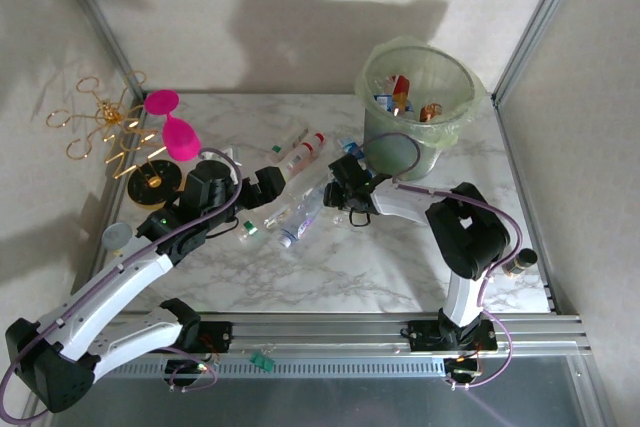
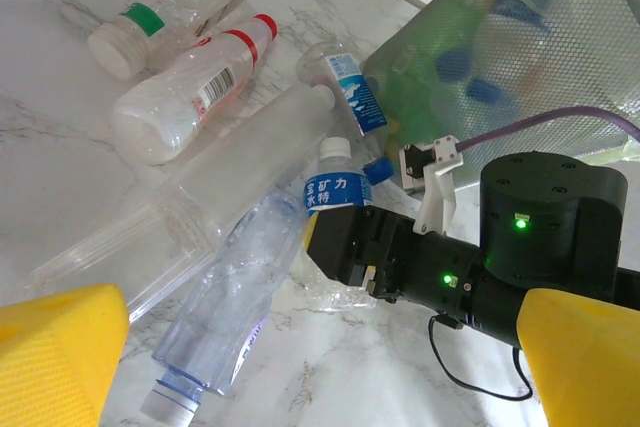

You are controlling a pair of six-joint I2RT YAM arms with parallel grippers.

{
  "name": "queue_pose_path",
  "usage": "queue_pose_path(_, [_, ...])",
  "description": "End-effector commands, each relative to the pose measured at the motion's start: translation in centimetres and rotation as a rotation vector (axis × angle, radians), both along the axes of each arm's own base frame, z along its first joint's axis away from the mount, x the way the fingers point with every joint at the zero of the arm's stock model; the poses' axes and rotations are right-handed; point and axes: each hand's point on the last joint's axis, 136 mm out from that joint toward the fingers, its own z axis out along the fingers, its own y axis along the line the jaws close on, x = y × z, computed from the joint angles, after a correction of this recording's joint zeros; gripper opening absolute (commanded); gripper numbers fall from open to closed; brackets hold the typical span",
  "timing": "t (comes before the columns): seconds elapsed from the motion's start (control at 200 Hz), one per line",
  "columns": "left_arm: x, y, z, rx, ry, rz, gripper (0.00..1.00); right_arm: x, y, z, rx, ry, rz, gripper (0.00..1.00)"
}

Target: Put the plastic bottles in the bin

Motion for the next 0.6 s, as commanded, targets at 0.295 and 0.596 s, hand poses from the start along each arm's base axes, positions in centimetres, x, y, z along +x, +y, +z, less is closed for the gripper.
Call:
queue_pose_path(0.295, [0.0, 0.5, 1.8, 0.014, -0.042, 0.004, 1.00, -2.5, 1.4, 8.2, 0.103, -0.096, 0.202, 0.47])
queue_pose_path(0.596, [-0.1, 0.4, 1.1, 0.019, -0.036, 0.004, 1.00, -5.3, 5.3, 18.9, 0.323, -0.240, 0.412, 0.50])
